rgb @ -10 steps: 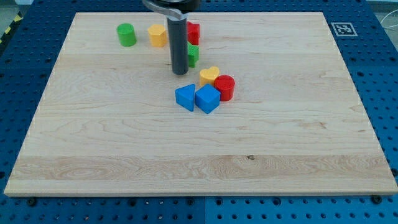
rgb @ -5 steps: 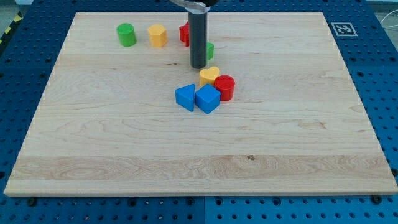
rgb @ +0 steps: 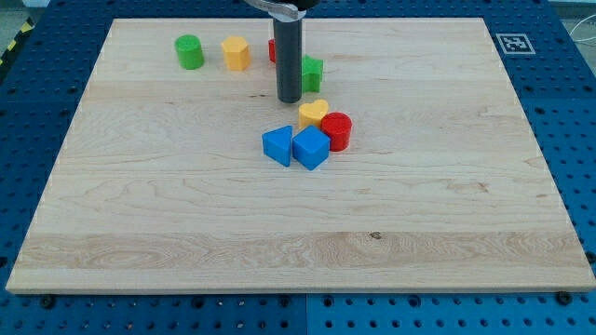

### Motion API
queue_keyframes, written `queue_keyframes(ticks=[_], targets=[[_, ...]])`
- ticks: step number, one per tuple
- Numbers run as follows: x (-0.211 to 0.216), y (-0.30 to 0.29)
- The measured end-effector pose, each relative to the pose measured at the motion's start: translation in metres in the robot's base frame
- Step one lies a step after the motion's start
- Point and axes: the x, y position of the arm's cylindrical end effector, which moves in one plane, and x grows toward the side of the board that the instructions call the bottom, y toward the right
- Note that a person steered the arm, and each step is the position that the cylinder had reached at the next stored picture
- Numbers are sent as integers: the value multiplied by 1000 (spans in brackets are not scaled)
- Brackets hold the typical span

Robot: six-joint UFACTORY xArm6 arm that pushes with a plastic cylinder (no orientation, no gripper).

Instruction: Move the green star up and right a bit

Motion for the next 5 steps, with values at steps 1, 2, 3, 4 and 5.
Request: queue_keyframes(ticks=[1, 2, 3, 4, 5], targets=[[-8, 2], [-22, 6], [-26, 20], [-26, 46], [-24, 54]])
